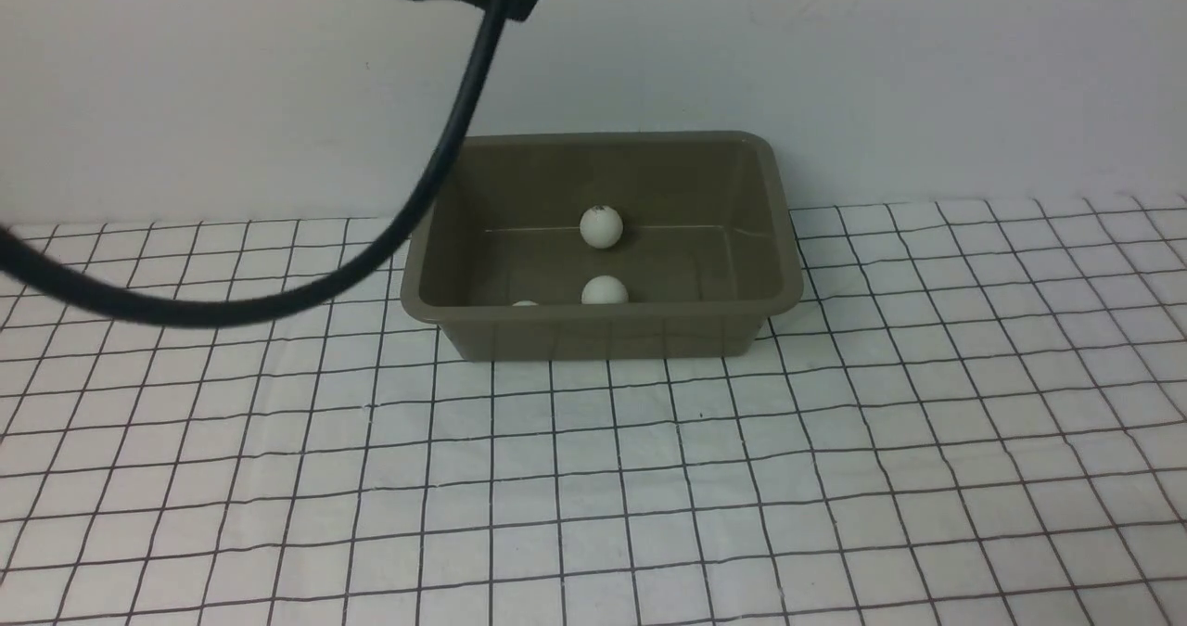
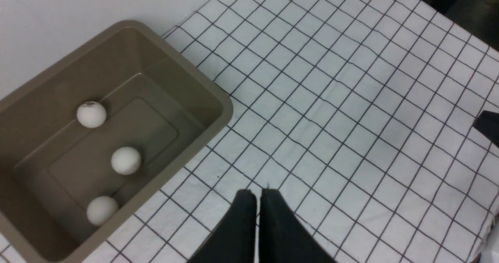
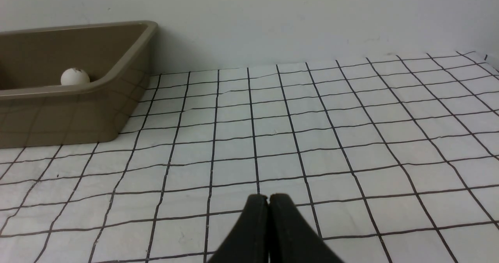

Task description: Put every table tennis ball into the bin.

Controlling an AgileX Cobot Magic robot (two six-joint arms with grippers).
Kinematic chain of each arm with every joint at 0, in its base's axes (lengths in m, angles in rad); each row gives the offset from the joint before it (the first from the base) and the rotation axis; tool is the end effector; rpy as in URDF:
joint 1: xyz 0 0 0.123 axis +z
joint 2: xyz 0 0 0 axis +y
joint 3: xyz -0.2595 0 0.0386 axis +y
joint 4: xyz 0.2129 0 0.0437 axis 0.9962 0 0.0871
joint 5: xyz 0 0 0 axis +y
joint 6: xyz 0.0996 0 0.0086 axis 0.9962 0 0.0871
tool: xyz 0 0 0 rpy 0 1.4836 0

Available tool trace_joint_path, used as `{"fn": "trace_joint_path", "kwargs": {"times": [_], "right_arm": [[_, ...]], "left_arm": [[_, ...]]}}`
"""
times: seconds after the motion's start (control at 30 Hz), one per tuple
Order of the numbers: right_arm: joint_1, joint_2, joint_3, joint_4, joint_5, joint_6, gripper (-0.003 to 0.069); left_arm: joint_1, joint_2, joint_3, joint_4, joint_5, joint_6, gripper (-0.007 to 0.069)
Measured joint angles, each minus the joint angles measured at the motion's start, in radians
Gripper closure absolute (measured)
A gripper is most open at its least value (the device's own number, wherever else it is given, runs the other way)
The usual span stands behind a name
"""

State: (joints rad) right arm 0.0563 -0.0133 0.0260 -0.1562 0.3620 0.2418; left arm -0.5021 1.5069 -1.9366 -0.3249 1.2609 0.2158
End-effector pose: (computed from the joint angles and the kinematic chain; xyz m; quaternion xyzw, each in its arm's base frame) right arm 0.0495 -0.0027 0.1711 0.0322 0.7991 0.0235 0.5998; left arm 0.2206 -0.1558 0.4494 0.3331 0.8402 -0.2158 0.3694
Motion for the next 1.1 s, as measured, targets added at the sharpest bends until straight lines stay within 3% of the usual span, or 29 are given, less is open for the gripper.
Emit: {"fn": "trace_joint_path", "kwargs": {"times": [0.23,0.33,0.5,0.73,0.9,1.1], "right_arm": [[0.0,0.0,0.0,0.0,0.0,0.0,0.0676],[0.0,0.0,0.0,0.0,0.0,0.0,0.0676],[0.0,0.0,0.0,0.0,0.0,0.006,0.0676],[0.0,0.0,0.0,0.0,0.0,0.014,0.0676],[0.0,0.0,0.0,0.0,0.0,0.016,0.0676],[0.0,0.0,0.0,0.0,0.0,0.016,0.0676]], "left_arm": [[0.0,0.006,0.0,0.151,0.001,-0.011,0.0629],[0.007,-0.007,0.0,0.284,0.005,-0.078,0.0629],[0.039,-0.115,0.066,0.607,0.011,-0.265,0.0629],[0.052,-0.361,0.256,0.772,-0.109,-0.363,0.0629],[0.203,-0.604,0.557,0.807,-0.304,-0.458,0.0629],[0.455,-0.807,0.91,0.81,-0.425,-0.662,0.0629]]}}
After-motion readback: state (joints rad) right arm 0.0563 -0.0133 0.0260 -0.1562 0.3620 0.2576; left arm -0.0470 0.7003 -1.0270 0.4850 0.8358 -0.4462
